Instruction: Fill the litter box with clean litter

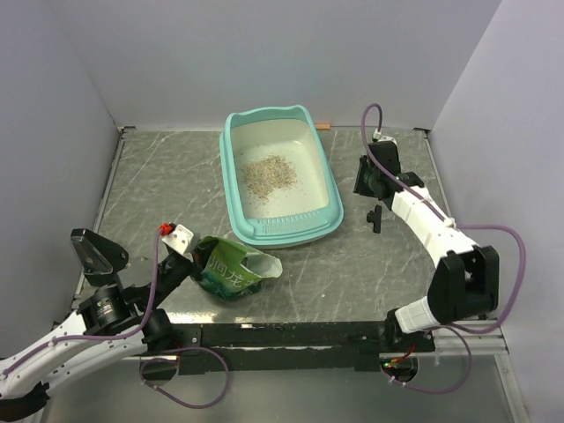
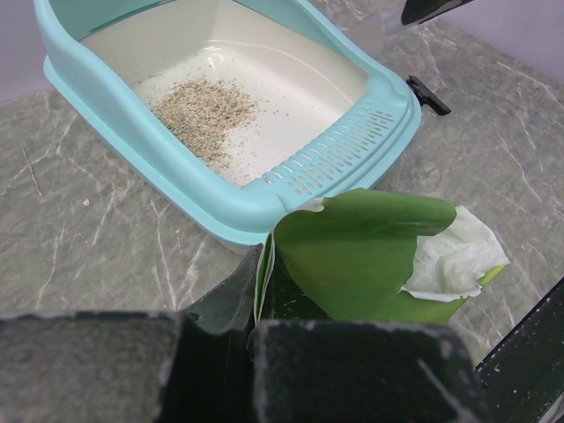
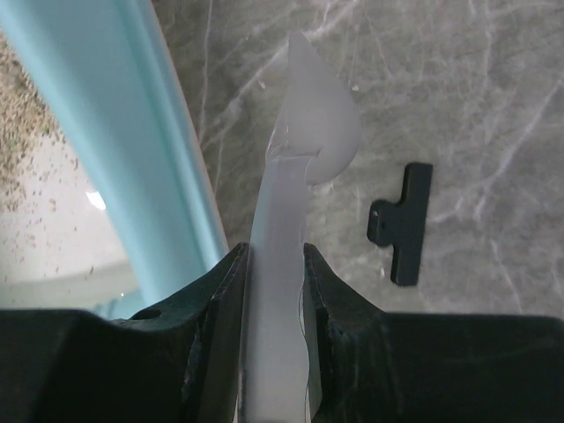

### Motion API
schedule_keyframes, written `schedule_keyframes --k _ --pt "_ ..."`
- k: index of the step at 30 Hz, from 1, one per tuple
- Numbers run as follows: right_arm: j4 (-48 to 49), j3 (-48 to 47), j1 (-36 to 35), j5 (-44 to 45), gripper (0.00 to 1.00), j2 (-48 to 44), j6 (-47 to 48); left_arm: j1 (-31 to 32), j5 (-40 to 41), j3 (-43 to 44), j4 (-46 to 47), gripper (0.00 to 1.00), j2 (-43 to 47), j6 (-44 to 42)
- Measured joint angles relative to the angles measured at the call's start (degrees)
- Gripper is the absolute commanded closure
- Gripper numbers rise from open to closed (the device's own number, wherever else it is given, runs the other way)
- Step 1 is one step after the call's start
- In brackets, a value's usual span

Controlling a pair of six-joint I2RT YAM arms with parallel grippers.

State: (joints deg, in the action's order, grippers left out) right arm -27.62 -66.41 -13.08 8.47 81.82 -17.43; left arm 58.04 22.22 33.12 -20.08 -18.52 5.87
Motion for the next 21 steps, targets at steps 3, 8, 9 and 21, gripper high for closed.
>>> schedule_keyframes --k 3,8,9,21 --pt "3.19 -0.37 1.97 -2.64 0.97 5.20 -0.76 0.00 -0.02 0.00 0.00 0.99 0.02 0.00" --pt "4.70 -2.95 3.02 -5.42 0.77 13.88 -1.49 0.00 -0.02 0.00 -0.02 0.99 0.07 0.00" --pt "4.72 -3.37 3.02 -5.86 0.62 14.93 -1.62 0.00 0.00 0.00 -0.02 0.99 0.07 0.00" --pt "0.37 -4.96 3.13 -7.69 0.29 17.73 -1.03 0.00 -0.02 0.00 -0.02 0.99 0.07 -0.02"
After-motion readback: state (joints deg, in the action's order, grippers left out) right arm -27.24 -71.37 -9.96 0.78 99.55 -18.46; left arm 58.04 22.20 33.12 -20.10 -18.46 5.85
